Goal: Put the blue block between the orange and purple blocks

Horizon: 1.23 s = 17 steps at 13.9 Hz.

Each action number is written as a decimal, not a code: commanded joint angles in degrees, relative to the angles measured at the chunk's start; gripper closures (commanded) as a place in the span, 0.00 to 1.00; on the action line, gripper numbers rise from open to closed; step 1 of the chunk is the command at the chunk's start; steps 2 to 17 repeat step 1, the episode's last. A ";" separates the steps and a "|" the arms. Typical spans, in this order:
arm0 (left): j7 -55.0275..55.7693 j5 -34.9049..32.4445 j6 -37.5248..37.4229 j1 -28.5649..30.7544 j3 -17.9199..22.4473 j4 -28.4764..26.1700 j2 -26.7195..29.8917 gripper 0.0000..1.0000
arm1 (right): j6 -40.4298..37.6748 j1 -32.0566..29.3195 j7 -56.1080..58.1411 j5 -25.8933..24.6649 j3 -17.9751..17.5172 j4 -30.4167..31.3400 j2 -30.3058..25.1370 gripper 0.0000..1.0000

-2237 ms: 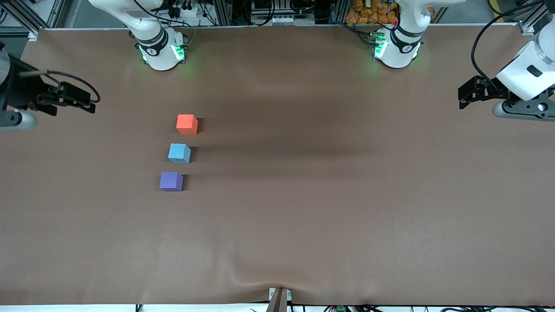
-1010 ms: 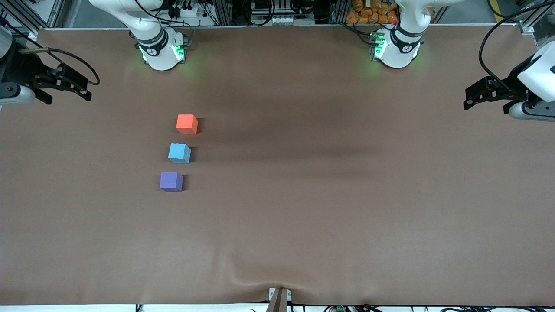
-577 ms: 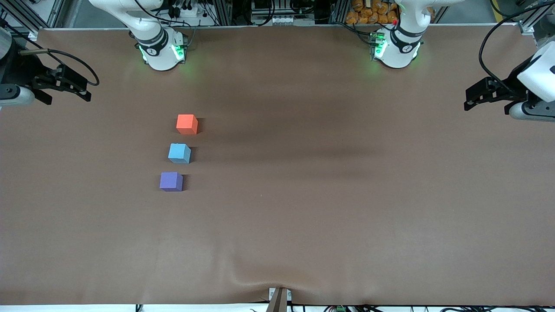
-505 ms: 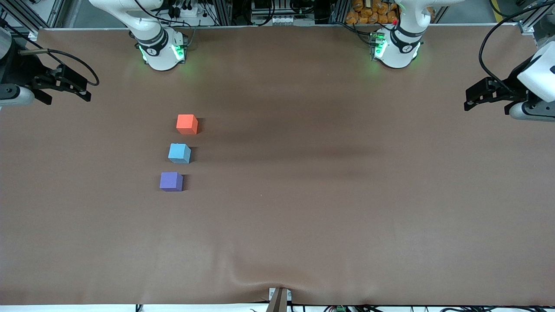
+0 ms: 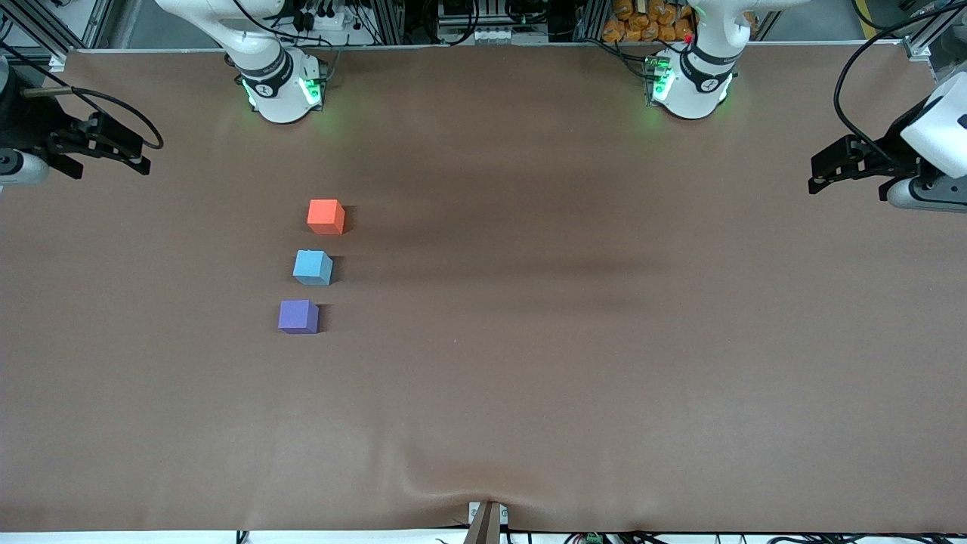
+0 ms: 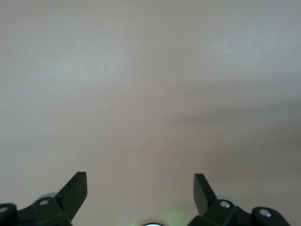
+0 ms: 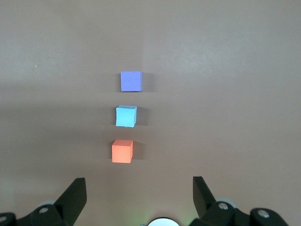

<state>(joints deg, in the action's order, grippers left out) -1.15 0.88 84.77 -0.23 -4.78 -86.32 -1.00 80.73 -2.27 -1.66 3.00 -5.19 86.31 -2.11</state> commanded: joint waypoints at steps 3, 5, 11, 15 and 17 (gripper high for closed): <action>-0.26 -1.40 0.31 -0.03 -0.06 0.27 0.03 0.00 | -1.18 -0.90 0.87 -0.72 -0.70 -1.67 0.88 0.00; -0.26 -1.40 0.31 -0.03 -0.06 0.27 0.03 0.00 | -1.18 -0.90 0.87 -0.72 -0.70 -1.67 0.88 0.00; -0.26 -1.40 0.31 -0.03 -0.06 0.27 0.03 0.00 | -1.18 -0.90 0.87 -0.72 -0.70 -1.67 0.88 0.00; -0.26 -1.40 0.31 -0.03 -0.06 0.27 0.03 0.00 | -1.18 -0.90 0.87 -0.72 -0.70 -1.67 0.88 0.00; -0.26 -1.40 0.31 -0.03 -0.06 0.27 0.03 0.00 | -1.18 -0.90 0.87 -0.72 -0.70 -1.67 0.88 0.00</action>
